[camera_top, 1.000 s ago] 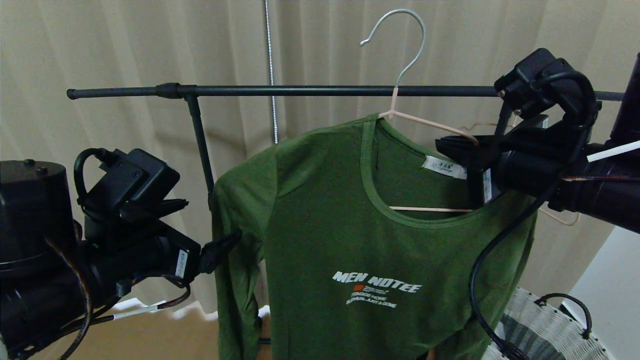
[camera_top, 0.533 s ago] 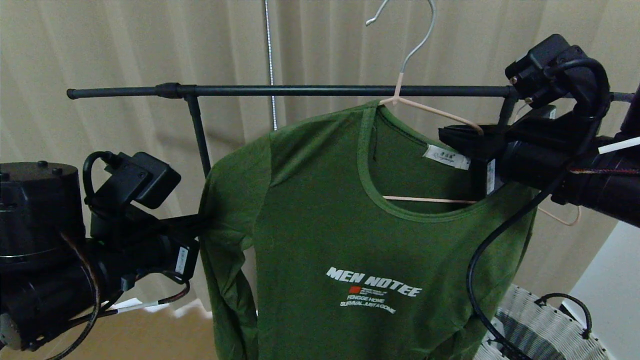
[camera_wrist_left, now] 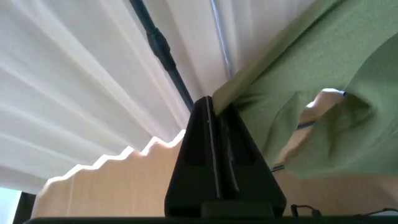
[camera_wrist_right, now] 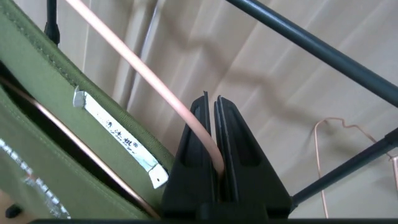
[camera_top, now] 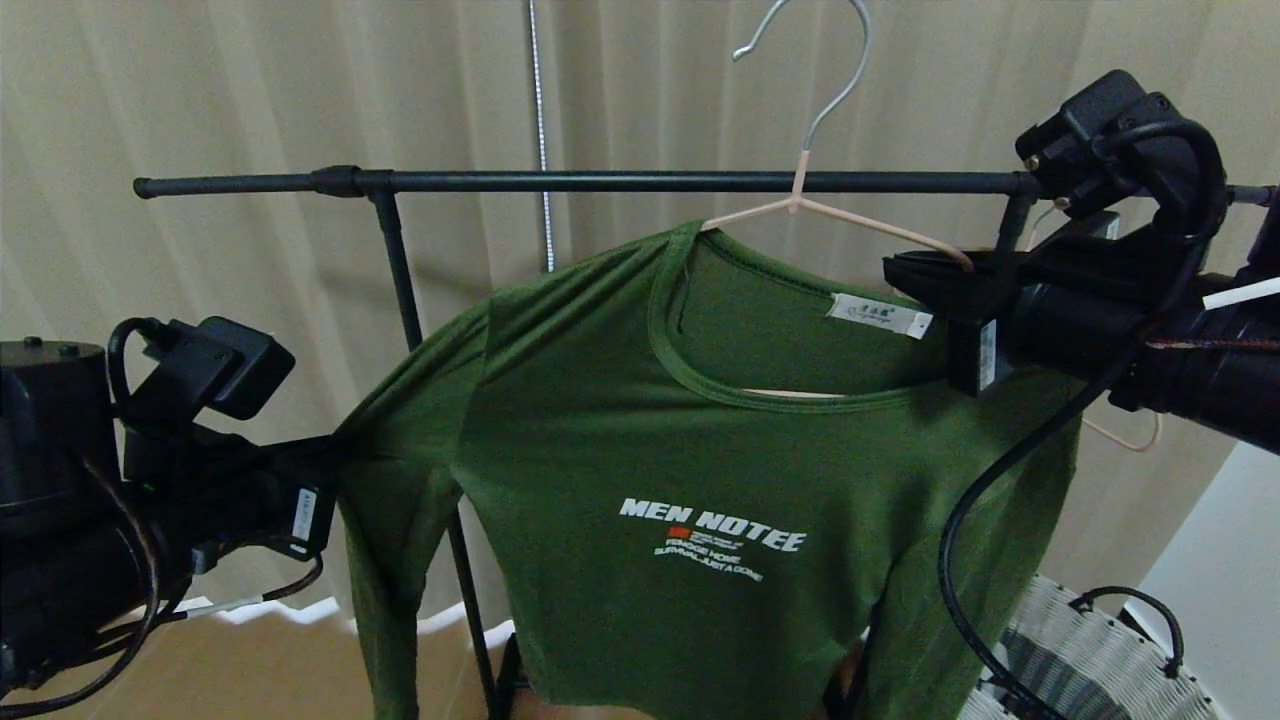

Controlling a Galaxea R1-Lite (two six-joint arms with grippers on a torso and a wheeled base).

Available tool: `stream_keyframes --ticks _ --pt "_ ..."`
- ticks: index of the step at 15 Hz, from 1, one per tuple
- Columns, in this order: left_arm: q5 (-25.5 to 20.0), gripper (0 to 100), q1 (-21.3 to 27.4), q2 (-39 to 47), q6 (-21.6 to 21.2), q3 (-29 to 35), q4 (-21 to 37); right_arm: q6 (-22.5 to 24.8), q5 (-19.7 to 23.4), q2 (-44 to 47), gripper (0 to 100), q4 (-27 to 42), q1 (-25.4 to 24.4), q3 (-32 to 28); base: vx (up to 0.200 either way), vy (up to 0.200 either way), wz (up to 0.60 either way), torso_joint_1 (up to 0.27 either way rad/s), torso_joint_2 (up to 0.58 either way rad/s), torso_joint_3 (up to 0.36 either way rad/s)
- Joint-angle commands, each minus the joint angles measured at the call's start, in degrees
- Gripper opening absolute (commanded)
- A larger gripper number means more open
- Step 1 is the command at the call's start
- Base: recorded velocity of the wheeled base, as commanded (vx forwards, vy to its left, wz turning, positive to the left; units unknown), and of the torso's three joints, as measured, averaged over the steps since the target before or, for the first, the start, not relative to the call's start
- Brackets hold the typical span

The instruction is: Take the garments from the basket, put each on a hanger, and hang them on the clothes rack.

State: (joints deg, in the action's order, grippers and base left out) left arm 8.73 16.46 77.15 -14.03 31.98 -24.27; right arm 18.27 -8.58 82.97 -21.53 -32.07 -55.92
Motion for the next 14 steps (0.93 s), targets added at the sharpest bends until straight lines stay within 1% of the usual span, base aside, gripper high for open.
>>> stream_keyframes --ticks 1,2,6,9,11,12,14 --pt "0.0 0 0.0 -0.9 0.1 -0.2 0.0 0.0 0.0 0.1 0 0.0 0.1 0.0 0.000 0.000 0.00 0.000 0.00 0.000" --pt "0.0 100 0.1 -1.3 0.1 -0.2 0.1 0.0 0.0 0.1 0 0.1 0.1 -0.1 0.000 0.000 0.00 0.000 0.00 0.000" --pt "-0.1 100 0.2 -2.7 0.3 -0.6 0.1 0.1 -0.1 0.1 0 0.4 0.3 0.0 0.000 0.000 0.00 0.000 0.00 0.000" --pt "-0.4 100 0.2 -5.3 0.4 -1.5 0.1 0.4 -0.2 0.1 0 0.7 1.8 0.0 0.000 0.000 0.00 0.000 0.00 0.000" --pt "-4.9 100 0.8 -9.4 0.8 -1.9 0.4 0.4 -3.2 -0.1 0 3.6 2.3 0.0 0.000 0.000 0.00 0.000 0.00 0.000" --pt "-5.7 100 1.1 -10.6 0.8 -2.0 0.5 0.4 -3.9 -0.1 0 4.0 2.3 0.1 0.000 0.000 0.00 0.000 0.00 0.000" --pt "-5.8 100 1.3 -11.7 0.8 -2.4 0.3 0.4 -5.4 -0.3 0 4.0 2.4 2.3 0.000 0.000 0.00 0.000 0.00 0.000"
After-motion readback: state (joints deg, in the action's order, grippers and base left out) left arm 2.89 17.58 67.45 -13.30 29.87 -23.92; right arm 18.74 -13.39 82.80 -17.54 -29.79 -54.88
